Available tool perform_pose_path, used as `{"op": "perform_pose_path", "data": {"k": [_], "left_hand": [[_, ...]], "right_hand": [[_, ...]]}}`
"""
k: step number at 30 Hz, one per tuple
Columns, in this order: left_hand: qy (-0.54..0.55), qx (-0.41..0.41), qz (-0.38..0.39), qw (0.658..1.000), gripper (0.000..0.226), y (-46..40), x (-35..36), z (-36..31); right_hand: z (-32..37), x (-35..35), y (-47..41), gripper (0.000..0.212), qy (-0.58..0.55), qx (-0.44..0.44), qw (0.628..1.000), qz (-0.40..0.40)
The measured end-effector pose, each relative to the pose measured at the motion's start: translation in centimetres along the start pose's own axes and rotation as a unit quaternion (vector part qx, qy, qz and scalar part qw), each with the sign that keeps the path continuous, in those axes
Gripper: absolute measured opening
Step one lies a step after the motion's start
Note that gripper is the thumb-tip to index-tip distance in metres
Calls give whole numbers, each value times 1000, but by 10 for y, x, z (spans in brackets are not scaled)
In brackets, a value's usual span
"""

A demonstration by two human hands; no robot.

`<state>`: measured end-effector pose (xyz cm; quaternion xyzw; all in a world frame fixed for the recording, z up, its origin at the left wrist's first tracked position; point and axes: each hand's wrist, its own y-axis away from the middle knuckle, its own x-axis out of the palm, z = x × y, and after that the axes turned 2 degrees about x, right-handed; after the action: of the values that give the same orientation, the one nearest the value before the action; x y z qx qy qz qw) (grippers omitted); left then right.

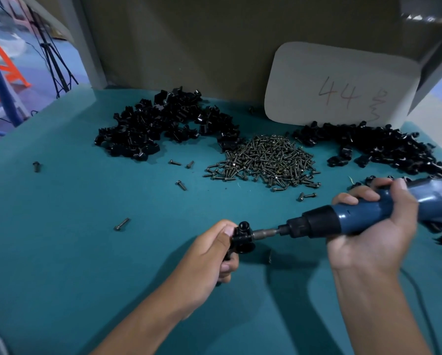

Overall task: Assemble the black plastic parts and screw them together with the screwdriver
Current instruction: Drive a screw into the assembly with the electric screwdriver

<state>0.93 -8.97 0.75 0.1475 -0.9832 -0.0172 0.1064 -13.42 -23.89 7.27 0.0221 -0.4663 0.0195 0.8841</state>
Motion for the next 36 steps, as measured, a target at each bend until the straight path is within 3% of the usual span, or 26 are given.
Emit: {"op": "perform_pose_path", "data": {"k": [13, 36], "left_hand": [[-87, 45, -20, 995, 39, -1, -1, 5], [-71, 45, -28, 996, 34, -1, 1, 3]], "right_hand": [[-5, -1, 2, 9, 13, -8, 1000, -8], [-5, -4, 0, 21, -15, 21, 999, 20]]}}
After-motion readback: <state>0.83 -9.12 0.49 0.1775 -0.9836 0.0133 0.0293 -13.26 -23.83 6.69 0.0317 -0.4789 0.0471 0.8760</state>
